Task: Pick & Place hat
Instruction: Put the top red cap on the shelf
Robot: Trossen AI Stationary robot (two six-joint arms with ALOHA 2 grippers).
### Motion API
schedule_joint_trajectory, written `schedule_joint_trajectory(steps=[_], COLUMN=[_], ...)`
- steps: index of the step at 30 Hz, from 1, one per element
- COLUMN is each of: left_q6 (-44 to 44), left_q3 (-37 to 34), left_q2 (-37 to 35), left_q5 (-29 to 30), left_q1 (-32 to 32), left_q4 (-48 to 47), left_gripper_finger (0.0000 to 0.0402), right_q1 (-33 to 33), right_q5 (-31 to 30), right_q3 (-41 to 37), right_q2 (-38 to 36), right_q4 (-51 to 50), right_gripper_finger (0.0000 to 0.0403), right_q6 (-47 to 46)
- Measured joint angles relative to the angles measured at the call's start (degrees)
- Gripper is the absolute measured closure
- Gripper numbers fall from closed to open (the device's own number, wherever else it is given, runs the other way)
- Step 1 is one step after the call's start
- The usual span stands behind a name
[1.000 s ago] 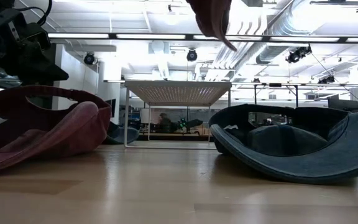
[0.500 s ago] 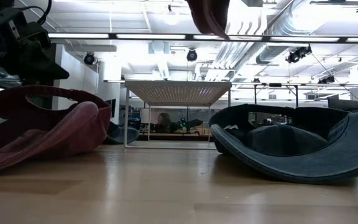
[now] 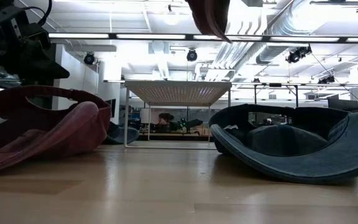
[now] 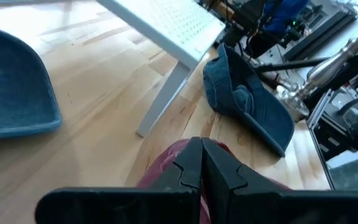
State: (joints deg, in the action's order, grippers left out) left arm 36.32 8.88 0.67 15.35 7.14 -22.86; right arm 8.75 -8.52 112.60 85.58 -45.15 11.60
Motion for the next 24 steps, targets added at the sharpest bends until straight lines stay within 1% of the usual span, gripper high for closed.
schedule_joint_trajectory(steps=[3, 5, 7, 10, 13, 15, 17, 21, 24], left_q6=[0.15, 0.13, -0.21, -2.83, -9.4, -14.01, -18.0, -23.22, -26.58], left_q3=[-0.01, 0.0, -0.02, -0.02, -0.02, -0.01, -0.02, 0.07, 1.11], left_q2=[-0.02, 0.0, 0.0, 0.0, 0.11, 0.77, 1.5, 4.26, 7.67], left_q5=[-0.09, -1.37, -0.47, 3.09, 4.84, 5.75, 6.4, 7.22, 8.15], left_q1=[-0.02, -0.01, 0.0, -0.02, -0.02, -0.02, -0.02, -0.02, -0.02], left_q4=[0.63, 0.48, 2.11, 9.06, 18.99, 25.44, 31.0, 41.3, 46.25], left_gripper_finger=[0.0399, 0.0399, 0.0399, 0.0399, 0.0391, 0.037, 0.0338, 0.0262, 0.0224], right_q1=[0.0, 0.0, 0.13, 0.56, 0.66, 0.68, 0.72, 1.72, 2.38], right_q5=[1.01, 2.98, 5.5, 8.96, 9.15, 9.16, 10.21, 16.35, 19.67], right_q3=[0.0, 0.0, 0.0, 0.0, 0.0, 0.0, -0.02, -0.02, -0.02], right_q2=[0.0, 0.0, 0.0, 0.0, 0.0, 0.0, 0.0, 0.0, 0.0], right_q4=[0.0, 0.0, 0.0, 0.0, -0.02, 0.01, 0.29, 3.1, 5.51], right_gripper_finger=[0.0403, 0.0403, 0.0403, 0.0403, 0.0403, 0.0403, 0.0403, 0.0403, 0.0403], right_q6=[0.0, 0.14, 0.27, -0.04, -0.02, 0.25, 0.36, -0.06, -0.14])
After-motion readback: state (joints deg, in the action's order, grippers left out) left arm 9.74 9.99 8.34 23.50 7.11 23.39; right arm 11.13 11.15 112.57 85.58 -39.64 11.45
